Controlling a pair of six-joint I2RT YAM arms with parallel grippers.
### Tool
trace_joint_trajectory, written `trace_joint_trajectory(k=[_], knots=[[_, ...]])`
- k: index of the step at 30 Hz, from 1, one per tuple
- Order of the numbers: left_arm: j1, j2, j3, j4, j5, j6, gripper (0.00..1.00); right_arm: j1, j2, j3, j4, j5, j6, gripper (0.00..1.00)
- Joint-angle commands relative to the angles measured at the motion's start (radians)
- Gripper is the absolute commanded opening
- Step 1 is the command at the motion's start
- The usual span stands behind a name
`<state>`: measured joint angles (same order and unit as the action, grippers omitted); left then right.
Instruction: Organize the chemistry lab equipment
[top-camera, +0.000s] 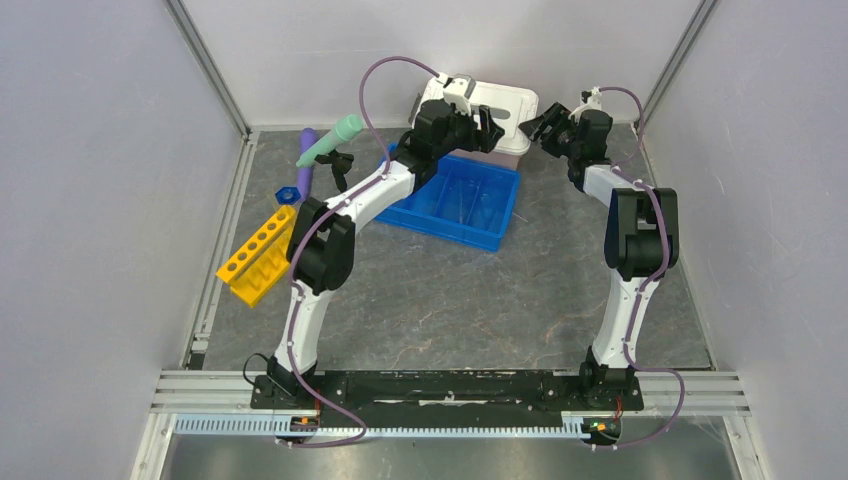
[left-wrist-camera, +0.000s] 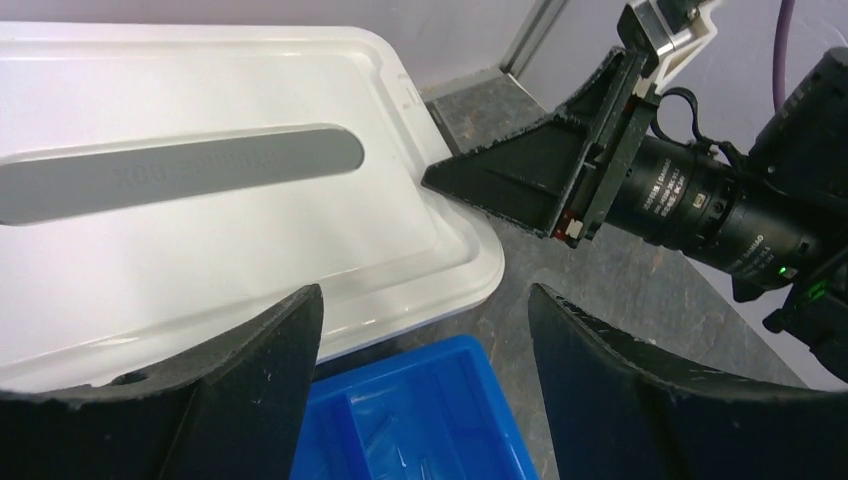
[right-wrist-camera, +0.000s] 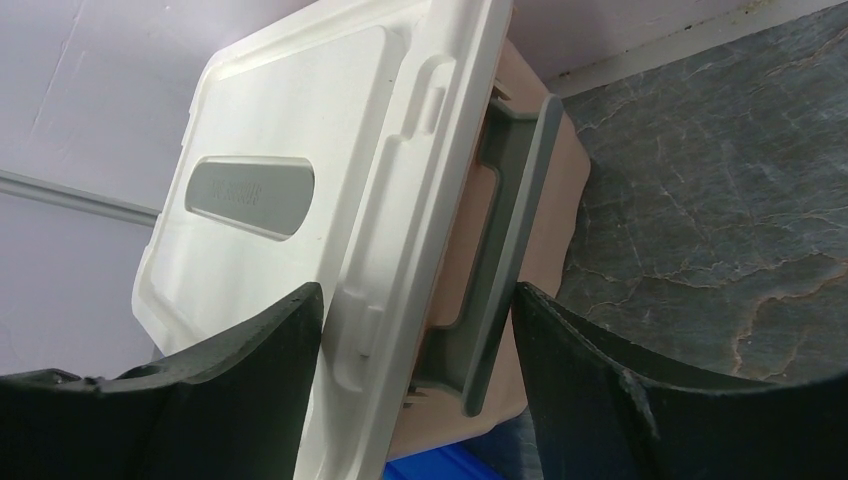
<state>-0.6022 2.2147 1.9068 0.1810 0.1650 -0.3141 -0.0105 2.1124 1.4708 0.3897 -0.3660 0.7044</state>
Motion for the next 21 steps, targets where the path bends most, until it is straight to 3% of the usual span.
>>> trace_joint_trajectory(k=[1,12,21], knots=[[0.014,0.046,0.068,0.066,-0.056,-0.042,0.81,0.005,0.010,0.014,0.004,0.008,0.000,0.75],[0.039,0.159,0.087,0.037,-0.072,-0.060,0.82,0.074,0.019,0.084,-0.181,0.144,-0.114,0.70],[0.050,0.191,0.075,0.043,-0.054,-0.075,0.82,0.106,0.031,0.186,-0.312,0.250,-0.227,0.56]])
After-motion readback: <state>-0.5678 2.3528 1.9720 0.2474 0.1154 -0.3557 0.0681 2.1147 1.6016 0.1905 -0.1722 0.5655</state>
